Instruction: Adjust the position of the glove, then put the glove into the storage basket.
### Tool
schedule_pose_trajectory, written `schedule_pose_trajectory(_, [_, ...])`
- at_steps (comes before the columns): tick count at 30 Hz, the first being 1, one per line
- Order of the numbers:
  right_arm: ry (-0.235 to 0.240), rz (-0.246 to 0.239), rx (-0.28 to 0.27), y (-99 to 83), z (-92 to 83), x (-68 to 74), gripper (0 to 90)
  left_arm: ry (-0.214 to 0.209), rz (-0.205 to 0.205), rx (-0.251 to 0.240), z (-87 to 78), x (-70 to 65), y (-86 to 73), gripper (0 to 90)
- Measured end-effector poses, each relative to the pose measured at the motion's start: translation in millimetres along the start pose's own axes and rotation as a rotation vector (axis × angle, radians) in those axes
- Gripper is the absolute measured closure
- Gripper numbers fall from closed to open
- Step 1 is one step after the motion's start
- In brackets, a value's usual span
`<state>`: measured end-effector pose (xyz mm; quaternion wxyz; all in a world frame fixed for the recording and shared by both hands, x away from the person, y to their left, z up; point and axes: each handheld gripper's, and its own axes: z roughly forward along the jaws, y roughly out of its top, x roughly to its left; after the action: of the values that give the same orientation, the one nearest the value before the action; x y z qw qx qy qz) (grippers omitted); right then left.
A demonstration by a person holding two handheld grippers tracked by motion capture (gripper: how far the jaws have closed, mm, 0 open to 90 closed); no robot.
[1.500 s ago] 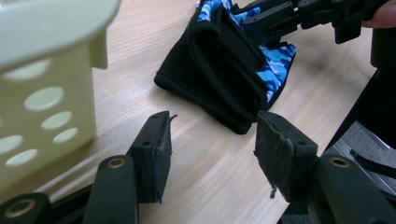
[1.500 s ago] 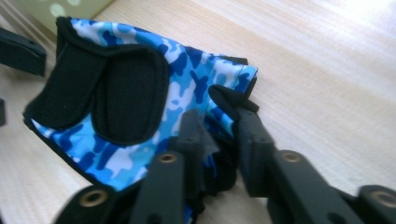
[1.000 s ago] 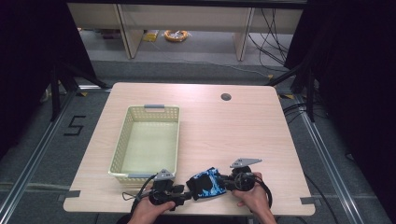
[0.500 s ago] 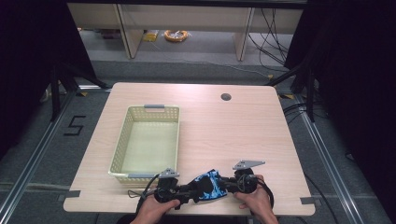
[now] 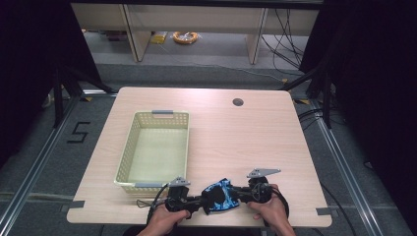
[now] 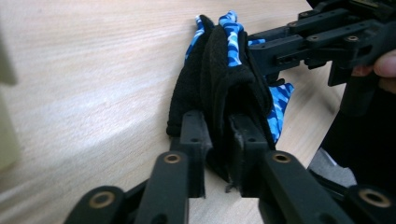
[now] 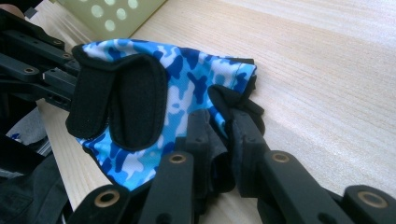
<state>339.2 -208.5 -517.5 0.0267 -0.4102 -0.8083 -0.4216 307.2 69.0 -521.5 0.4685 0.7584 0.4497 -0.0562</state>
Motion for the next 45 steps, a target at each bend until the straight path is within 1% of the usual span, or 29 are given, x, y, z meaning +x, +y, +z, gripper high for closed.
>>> schedule_pose_trajectory(3, [-0.002,-0.003,0.0,0.2,-0.7,1.8,80.1,-0.002,0.024,-0.013,-1.0,-2.5,1.6,80.6])
schedule_pose_trajectory(6, [-0.009,-0.006,-0.002,1.0,-1.7,3.4,80.3,-0.001,0.029,-0.017,-1.3,-1.6,1.9,81.0])
schedule_pose_trajectory(7, [-0.009,0.032,-0.001,0.6,-2.6,8.0,80.4,-0.005,0.03,-0.014,-1.6,-1.2,1.9,81.3])
schedule_pose_trajectory(9, [-0.01,-0.01,-0.02,1.0,-3.0,6.8,80.5,-0.003,0.051,-0.025,-4.3,-2.8,2.7,81.7])
schedule_pose_trajectory(11, [-0.003,-0.003,-0.017,2.4,-5.1,9.9,80.6,-0.003,0.049,-0.032,-5.3,-3.9,3.1,82.0])
schedule_pose_trajectory(12, [-0.009,0.007,-0.02,3.3,-7.2,13.2,80.7,0.004,0.069,-0.04,-9.1,-5.2,4.6,82.1])
schedule_pose_trajectory(13, [-0.009,0.007,-0.02,3.3,-7.2,13.2,80.7,0.004,0.069,-0.04,-9.1,-5.2,4.6,82.2])
schedule_pose_trajectory(14, [-0.004,-0.012,-0.033,4.0,-7.8,12.9,80.7,-0.001,0.074,-0.046,-10.9,-5.6,5.7,82.2])
schedule_pose_trajectory(17, [0.002,-0.025,-0.055,6.2,-14.3,21.6,80.9,-0.01,0.078,-0.062,-16.8,-6.7,9.4,82.2])
schedule_pose_trajectory(18, [0.001,0.012,-0.047,5.8,-16.8,26.1,80.9,-0.006,0.089,-0.057,-18.5,-6.9,10.4,82.2])
schedule_pose_trajectory(19, [0.006,-0.003,-0.068,5.6,-17.0,26.5,81.0,-0.007,0.094,-0.068,-19.3,-7.2,10.9,82.2])
schedule_pose_trajectory(22, [0.003,-0.025,-0.074,5.8,-20.6,28.6,81.1,-0.016,0.107,-0.064,-22.6,-8.1,11.8,82.2])
schedule_pose_trajectory(23, [0.007,0.004,-0.076,5.0,-22.3,33.8,81.1,-0.013,0.116,-0.062,-24.9,-9.1,12.3,82.2])
schedule_pose_trajectory(25, [0.01,-0.02,-0.089,5.7,-29.0,40.0,81.2,-0.023,0.121,-0.076,-30.1,-11.8,13.9,82.2])
schedule_pose_trajectory(26, [0.015,0.004,-0.091,5.6,-30.4,44.9,81.2,-0.023,0.121,-0.076,-30.1,-11.8,13.9,82.2])
schedule_pose_trajectory(29, [0.003,-0.042,-0.11,6.3,-35.2,51.6,81.3,-0.03,0.138,-0.082,-36.5,-13.4,16.5,82.3])
schedule_pose_trajectory(30, [0.003,-0.042,-0.11,6.3,-35.2,51.6,81.3,-0.032,0.138,-0.088,-38.4,-14.3,17.1,82.3])
schedule_pose_trajectory(31, [0.002,-0.068,-0.121,7.4,-38.3,54.3,81.4,-0.044,0.145,-0.087,-42.0,-15.8,18.5,82.4])
schedule_pose_trajectory(32, [0.002,-0.068,-0.121,7.4,-38.3,54.3,81.4,-0.044,0.145,-0.087,-42.0,-15.8,18.5,82.4])
schedule_pose_trajectory(33, [0.014,-0.046,-0.125,7.6,-39.0,56.9,81.5,-0.046,0.138,-0.095,-45.0,-17.7,20.1,82.4])
schedule_pose_trajectory(34, [0.009,-0.082,-0.141,10.5,-42.2,57.4,81.5,-0.045,0.148,-0.097,-49.0,-19.3,23.2,82.5])
schedule_pose_trajectory(36, [0.021,-0.061,-0.145,11.0,-42.7,59.9,81.6,-0.049,0.152,-0.097,-53.0,-20.5,26.6,82.5])
schedule_pose_trajectory(37, [0.023,-0.097,-0.165,16.4,-45.2,60.9,81.6,-0.05,0.149,-0.099,-58.8,-21.4,31.6,82.7])
schedule_pose_trajectory(39, [0.018,-0.086,-0.166,18.0,-47.0,62.4,81.6,-0.051,0.157,-0.106,-62.0,-22.1,34.7,82.7])
schedule_pose_trajectory(40, [0.04,-0.088,-0.182,24.6,-49.3,66.6,81.7,-0.043,0.153,-0.117,-69.0,-23.3,41.0,82.7])
schedule_pose_trajectory(41, [0.04,-0.088,-0.182,24.6,-49.3,66.6,81.7,-0.043,0.153,-0.117,-69.0,-23.3,41.0,82.7])
schedule_pose_trajectory(43, [0.044,-0.088,-0.191,31.1,-51.3,71.7,81.7,-0.038,0.174,-0.128,-76.6,-23.1,48.4,82.7])
schedule_pose_trajectory(44, [0.043,-0.121,-0.201,39.8,-52.4,73.4,81.7,-0.036,0.174,-0.132,-79.5,-22.7,51.4,82.7])
schedule_pose_trajectory(45, [0.043,-0.121,-0.201,39.8,-52.4,73.4,81.7,-0.037,0.174,-0.134,-81.5,-22.1,53.7,82.7])
